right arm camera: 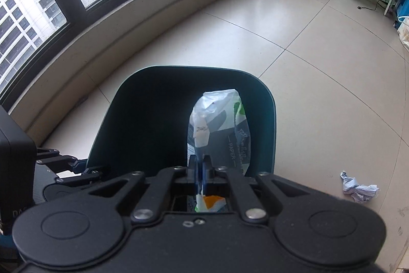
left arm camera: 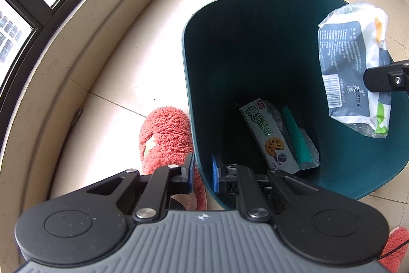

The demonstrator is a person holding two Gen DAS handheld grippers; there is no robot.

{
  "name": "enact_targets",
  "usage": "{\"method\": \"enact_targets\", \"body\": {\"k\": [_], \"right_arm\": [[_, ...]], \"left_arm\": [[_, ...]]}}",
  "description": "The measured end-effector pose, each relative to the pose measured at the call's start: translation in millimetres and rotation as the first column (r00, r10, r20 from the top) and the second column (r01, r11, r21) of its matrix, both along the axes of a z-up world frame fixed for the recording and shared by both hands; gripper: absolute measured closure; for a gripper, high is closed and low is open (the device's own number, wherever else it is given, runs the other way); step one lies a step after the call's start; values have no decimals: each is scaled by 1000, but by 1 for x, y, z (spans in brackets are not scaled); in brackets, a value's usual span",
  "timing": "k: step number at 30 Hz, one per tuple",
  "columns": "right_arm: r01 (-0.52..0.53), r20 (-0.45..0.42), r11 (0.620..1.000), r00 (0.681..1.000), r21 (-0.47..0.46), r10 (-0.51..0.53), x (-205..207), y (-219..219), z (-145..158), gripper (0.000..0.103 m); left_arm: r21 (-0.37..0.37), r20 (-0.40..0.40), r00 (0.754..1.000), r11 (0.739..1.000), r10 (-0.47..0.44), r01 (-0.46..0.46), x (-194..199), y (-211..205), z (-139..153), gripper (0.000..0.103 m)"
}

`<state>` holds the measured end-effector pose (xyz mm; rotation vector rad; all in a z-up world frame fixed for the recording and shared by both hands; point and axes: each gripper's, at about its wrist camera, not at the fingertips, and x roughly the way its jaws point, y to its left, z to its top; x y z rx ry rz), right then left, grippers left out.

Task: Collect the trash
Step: 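Carry the snack bag over the bin with the right tool and release it, then lower the right tool to the white tissue and grasp its knotted end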

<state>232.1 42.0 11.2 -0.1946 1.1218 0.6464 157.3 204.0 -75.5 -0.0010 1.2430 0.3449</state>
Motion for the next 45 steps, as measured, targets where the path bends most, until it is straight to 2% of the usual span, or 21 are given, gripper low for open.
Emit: {"method": "enact_targets", "body": {"k": [11,19,25,28,35,45], "right_arm": [[-34,-90,995,996,-92,25,8,32,-47,101],[-30,-111,994,994,-101,19,11,32,-51,87],[-18,-92,999,996,-44,14,8,18,-31,82],[-13,-83,1000,996,-11,12,4,10,-17,75],[8,-48,997,999,79,-5,-6,-27,19,69],[74,1,987,997,145,-75,-2,-83,57,59]], "left_arm": [[-10,11,1000,1000,18,-18,-3,1,6,90],[-14,11,1000,1000,16,-16,-4,5,9,90],[-13,12,1000,1000,17,-17,-3,6,7,90],[-8,11,1000,1000,17,-17,-2,6,7,90],[2,12,1000,1000,15,-15,-2,3,6,90],[15,9,1000,1000,8,-8,-2,0,4,90]]}}
